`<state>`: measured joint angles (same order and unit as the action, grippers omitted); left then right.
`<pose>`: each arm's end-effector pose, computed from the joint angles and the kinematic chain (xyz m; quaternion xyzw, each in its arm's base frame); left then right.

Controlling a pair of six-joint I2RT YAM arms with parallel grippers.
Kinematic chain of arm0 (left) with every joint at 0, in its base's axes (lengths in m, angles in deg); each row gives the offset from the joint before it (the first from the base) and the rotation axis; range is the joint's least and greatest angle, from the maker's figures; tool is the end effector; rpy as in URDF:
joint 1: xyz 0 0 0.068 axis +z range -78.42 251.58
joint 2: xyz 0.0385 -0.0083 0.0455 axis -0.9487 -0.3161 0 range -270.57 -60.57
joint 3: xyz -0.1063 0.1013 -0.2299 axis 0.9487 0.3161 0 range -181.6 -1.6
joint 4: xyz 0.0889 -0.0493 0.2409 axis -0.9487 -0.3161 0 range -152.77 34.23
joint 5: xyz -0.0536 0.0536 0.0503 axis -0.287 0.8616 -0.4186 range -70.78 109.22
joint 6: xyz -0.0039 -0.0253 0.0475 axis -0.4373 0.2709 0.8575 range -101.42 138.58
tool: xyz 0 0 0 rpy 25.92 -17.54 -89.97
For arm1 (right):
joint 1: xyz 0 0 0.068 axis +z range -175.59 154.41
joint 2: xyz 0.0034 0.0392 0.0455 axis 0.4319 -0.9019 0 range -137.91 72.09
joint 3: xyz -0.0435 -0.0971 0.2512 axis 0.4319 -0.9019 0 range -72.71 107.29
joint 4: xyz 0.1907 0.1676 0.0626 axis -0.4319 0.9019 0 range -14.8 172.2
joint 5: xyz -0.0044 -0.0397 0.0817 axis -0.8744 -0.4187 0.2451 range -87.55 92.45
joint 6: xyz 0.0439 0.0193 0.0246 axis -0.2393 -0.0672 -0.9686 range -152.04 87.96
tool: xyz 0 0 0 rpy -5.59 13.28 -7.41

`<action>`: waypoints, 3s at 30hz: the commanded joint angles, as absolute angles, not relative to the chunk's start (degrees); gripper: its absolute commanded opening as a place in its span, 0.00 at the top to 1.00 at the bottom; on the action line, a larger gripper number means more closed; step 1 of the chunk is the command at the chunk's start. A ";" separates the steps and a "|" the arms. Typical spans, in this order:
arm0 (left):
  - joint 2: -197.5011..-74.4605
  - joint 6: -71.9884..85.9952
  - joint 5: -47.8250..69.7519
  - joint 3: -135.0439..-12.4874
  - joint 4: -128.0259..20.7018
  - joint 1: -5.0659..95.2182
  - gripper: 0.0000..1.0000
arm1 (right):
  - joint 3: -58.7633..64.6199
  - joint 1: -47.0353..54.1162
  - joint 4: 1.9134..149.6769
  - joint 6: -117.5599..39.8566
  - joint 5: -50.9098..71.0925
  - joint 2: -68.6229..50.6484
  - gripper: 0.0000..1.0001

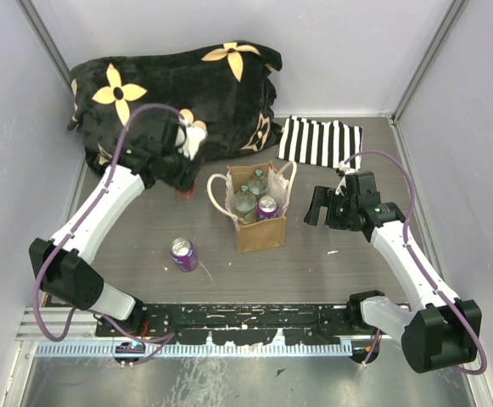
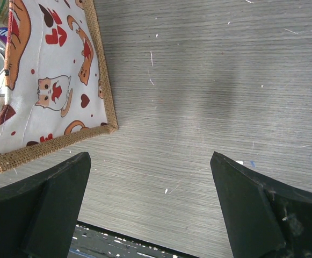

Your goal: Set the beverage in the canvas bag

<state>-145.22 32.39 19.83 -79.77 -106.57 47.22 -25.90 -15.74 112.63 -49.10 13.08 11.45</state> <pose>0.2779 -0.1254 0.3160 0.3122 0.9073 -0.0208 0.2809 0.2069 0.0425 0.2582 0.0284 0.9394 0.1618 0.3008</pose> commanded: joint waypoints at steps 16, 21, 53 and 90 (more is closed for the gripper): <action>-148.73 26.73 14.85 -111.01 -101.27 31.59 1.00 | -25.51 -16.07 111.59 -49.00 12.86 13.58 0.00; -147.81 26.76 14.06 -105.74 -102.15 27.26 1.00 | -25.55 -16.16 111.59 -49.17 12.91 13.30 0.00; -152.66 26.99 16.58 -88.49 -94.88 23.67 1.00 | -27.79 -16.98 111.41 -48.21 12.43 13.73 0.00; -158.35 23.45 16.59 -78.43 -90.50 23.17 0.37 | -28.76 -17.61 112.26 -47.57 11.79 14.08 0.00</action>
<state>-158.20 21.33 15.24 -77.14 -88.96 23.15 -29.44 -17.29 113.20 -48.62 12.10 13.35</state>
